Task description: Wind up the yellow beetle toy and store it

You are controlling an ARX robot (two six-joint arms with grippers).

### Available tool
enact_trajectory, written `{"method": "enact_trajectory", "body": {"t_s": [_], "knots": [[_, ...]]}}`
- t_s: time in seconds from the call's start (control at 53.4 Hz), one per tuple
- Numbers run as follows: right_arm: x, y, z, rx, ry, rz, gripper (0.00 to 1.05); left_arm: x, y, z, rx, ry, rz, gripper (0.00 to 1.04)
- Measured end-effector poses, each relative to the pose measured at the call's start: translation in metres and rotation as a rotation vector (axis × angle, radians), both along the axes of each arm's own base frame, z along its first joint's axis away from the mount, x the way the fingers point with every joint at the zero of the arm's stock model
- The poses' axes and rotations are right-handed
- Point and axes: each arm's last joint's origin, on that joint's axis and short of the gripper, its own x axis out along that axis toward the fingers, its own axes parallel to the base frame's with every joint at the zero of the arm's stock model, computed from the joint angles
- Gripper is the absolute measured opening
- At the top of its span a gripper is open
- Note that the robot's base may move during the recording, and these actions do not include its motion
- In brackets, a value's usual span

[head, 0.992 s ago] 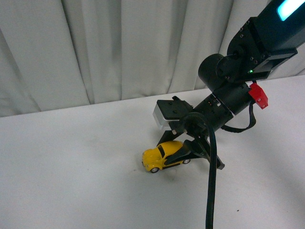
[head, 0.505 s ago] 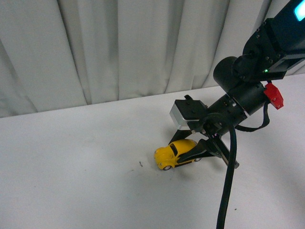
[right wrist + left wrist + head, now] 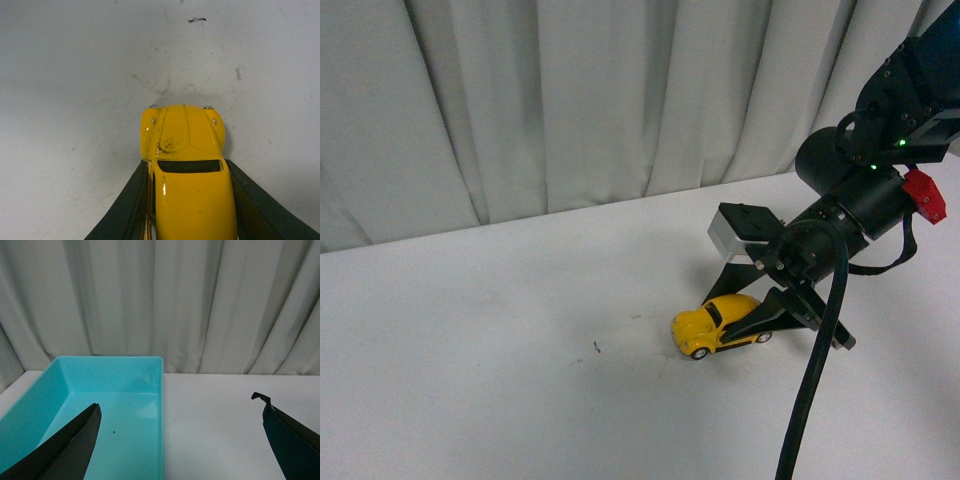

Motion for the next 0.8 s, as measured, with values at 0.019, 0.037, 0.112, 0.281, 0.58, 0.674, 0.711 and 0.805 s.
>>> {"method": "enact_trajectory", "body": {"t_s": [0.019,0.037,0.112,0.281,0.58,0.674,0.711,0.805], "knots": [[0.000,-0.002,0.000,-0.001,0.000,-0.006,0.40,0.000,0.000,0.000,0.000,0.000,0.000,0.98],[0.000,-0.003,0.000,-0.003,-0.001,-0.007,0.40,0.000,0.000,0.000,0.000,0.000,0.000,0.98],[-0.001,-0.005,-0.001,-0.007,-0.010,-0.014,0.40,0.000,0.000,0.000,0.000,0.000,0.000,0.98],[-0.003,-0.005,0.000,-0.015,-0.025,-0.013,0.40,0.000,0.000,0.000,0.000,0.000,0.000,0.98],[-0.006,-0.004,0.000,-0.028,-0.037,-0.013,0.40,0.000,0.000,0.000,0.000,0.000,0.000,0.98],[-0.009,-0.008,-0.002,-0.023,-0.040,-0.024,0.40,0.000,0.000,0.000,0.000,0.000,0.000,0.98],[-0.010,-0.010,-0.002,-0.020,-0.042,-0.030,0.40,0.000,0.000,0.000,0.000,0.000,0.000,0.98],[-0.023,-0.030,-0.001,-0.027,-0.006,-0.091,0.40,0.000,0.000,0.000,0.000,0.000,0.000,0.98]]}}
